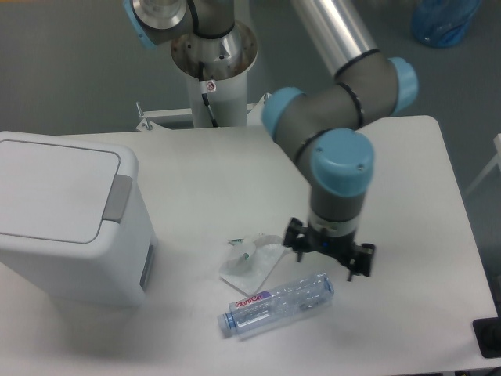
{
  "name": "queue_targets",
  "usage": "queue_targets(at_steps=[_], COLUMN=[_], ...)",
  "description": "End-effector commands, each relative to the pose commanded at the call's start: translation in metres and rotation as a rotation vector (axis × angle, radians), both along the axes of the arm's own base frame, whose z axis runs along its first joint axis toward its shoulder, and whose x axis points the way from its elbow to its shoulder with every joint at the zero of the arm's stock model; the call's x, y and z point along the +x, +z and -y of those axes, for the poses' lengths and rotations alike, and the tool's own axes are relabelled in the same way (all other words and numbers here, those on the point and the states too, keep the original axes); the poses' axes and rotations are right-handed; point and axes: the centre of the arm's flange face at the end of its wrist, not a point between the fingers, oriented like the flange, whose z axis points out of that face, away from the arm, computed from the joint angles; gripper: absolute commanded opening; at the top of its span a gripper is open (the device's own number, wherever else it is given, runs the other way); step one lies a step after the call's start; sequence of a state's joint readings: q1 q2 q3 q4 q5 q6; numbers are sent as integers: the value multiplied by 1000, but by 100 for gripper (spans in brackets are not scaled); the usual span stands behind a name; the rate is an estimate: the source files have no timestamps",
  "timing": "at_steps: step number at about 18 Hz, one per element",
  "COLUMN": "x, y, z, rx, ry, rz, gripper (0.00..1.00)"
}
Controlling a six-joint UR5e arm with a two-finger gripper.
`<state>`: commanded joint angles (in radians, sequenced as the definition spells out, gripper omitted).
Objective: Open the trash can
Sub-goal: 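Move the gripper over the table toward the white trash can lid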
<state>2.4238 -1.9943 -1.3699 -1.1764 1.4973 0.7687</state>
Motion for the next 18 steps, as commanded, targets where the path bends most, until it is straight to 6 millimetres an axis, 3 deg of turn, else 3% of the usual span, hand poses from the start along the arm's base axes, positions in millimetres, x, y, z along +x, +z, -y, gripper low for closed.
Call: queue_targets(at_steps=[8, 11, 15, 18], x=[69, 104, 120, 145], y=[74, 80, 93, 105], z=[-15, -27, -30, -29], rx=[145, 161, 184, 187], ry=[-26, -45, 10, 53], rz=[70, 91, 109, 129], gripper=[100, 100, 100, 100])
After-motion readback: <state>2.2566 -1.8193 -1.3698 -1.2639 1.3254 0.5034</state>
